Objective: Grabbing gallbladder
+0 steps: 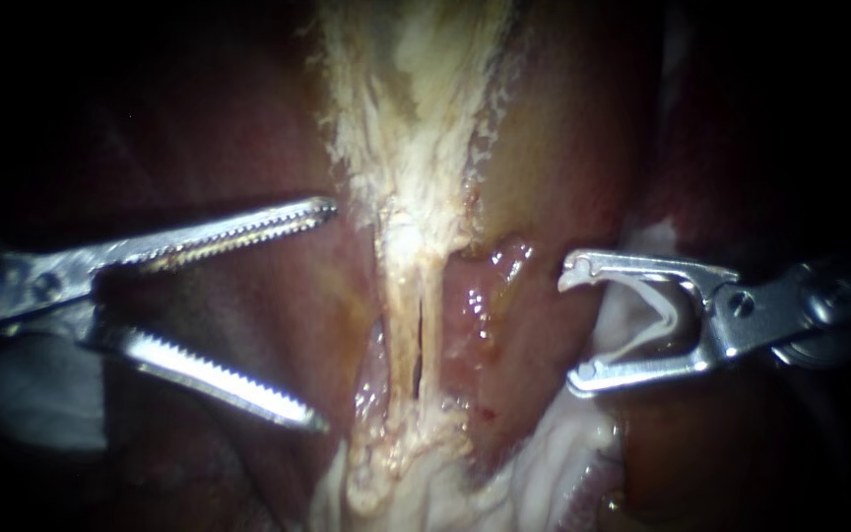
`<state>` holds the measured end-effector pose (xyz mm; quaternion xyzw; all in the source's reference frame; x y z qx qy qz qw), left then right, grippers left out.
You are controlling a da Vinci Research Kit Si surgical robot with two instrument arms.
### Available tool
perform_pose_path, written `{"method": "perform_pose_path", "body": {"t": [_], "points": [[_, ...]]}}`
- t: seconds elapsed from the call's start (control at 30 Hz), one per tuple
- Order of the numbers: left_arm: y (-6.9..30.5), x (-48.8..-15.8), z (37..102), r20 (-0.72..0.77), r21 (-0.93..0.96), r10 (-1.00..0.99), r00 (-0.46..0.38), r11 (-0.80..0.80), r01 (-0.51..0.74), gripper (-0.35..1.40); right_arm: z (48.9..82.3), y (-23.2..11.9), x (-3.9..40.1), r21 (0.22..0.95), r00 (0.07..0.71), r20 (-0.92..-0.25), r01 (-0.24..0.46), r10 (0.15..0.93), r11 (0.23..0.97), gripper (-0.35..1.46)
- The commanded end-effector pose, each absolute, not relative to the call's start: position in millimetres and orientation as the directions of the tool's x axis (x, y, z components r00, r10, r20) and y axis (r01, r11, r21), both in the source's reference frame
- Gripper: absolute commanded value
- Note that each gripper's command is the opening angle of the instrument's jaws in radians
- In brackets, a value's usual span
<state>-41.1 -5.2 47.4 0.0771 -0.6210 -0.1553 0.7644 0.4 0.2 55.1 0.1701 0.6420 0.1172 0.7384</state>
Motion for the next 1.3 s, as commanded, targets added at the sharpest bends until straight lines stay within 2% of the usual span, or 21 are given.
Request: {"method": "perform_pose_path", "body": {"t": [0.03, 0.13, 0.3, 0.4, 0.67, 0.9, 1.03, 1.3], "points": [[-5.1, -41.1, 47.4, 0.925, 0.311, -0.333, 0.181, 0.94, 0.142, 0.91, 55.0, 0.2, 0.4, 0.402, 0.148, -0.908, 0.046, 0.392, 0.915, 0.57], [-5.2, -41.1, 47.3, 0.924, 0.307, -0.334, 0.186, 0.938, 0.161, 0.89, 55.0, 0.2, 0.4, 0.402, 0.148, -0.908, 0.046, 0.391, 0.915, 0.57], [-5.2, -41.6, 46.6, 0.866, 0.409, -0.471, 0.172, 0.862, 0.299, 0.83, 55.0, 0.2, 0.4, 0.402, 0.148, -0.908, 0.046, 0.392, 0.915, 0.57], [-5.1, -42.3, 46.2, 0.829, 0.447, -0.535, 0.164, 0.81, 0.38, 0.81, 55.0, 0.3, 0.5, 0.402, 0.148, -0.908, 0.045, 0.392, 0.915, 0.57], [-5.7, -45.6, 47.2, 0.707, 0.502, -0.674, 0.214, 0.691, 0.52, 0.68, 55.0, 0.3, 0.5, 0.403, 0.148, -0.908, 0.045, 0.392, 0.914, 0.57], [-5.7, -48.0, 47.5, 0.644, 0.53, -0.737, 0.207, 0.624, 0.574, 0.56, 55.0, 0.3, 0.5, 0.403, 0.148, -0.908, 0.045, 0.392, 0.914, 0.57], [-5.4, -49.0, 47.6, 0.641, 0.526, -0.74, 0.202, 0.616, 0.587, 0.56, 54.9, 0.3, 0.5, 0.403, 0.148, -0.908, 0.045, 0.393, 0.914, 0.57], [-3.7, -48.9, 46.8, 0.616, 0.515, -0.769, 0.168, 0.556, 0.653, 0.51, 54.9, 0.3, 0.5, 0.403, 0.148, -0.908, 0.045, 0.393, 0.914, 0.57]]}}
